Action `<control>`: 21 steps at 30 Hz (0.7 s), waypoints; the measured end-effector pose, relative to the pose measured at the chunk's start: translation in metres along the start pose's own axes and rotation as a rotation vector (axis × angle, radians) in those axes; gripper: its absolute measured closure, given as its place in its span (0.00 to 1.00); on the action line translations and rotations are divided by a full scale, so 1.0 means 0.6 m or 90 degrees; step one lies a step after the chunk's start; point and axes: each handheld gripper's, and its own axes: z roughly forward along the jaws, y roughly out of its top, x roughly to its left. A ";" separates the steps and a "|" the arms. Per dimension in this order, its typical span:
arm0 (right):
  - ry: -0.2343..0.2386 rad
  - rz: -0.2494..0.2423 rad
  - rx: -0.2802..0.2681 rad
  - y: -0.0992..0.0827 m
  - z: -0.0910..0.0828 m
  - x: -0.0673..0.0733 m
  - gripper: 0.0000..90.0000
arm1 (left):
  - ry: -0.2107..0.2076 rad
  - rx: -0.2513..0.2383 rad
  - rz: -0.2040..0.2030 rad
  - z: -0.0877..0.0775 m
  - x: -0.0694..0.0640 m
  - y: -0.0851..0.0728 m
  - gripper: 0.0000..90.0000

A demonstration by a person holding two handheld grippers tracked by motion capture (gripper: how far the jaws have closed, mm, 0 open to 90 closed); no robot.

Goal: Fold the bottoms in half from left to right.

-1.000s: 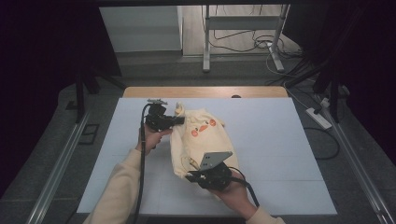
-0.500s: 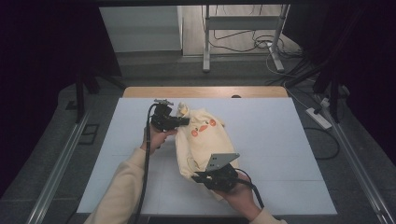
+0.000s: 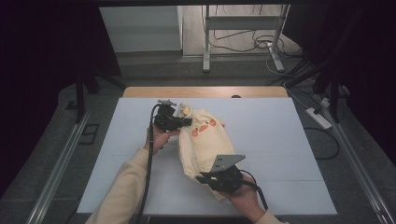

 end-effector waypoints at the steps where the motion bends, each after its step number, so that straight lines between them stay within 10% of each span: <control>1: 0.000 0.002 0.000 -0.001 -0.002 0.000 0.91 | -0.002 -0.001 0.001 0.000 -0.001 0.000 0.90; 21: -0.013 0.042 -0.010 -0.033 -0.035 -0.009 0.91 | -0.002 0.004 0.016 0.021 -0.015 0.004 0.90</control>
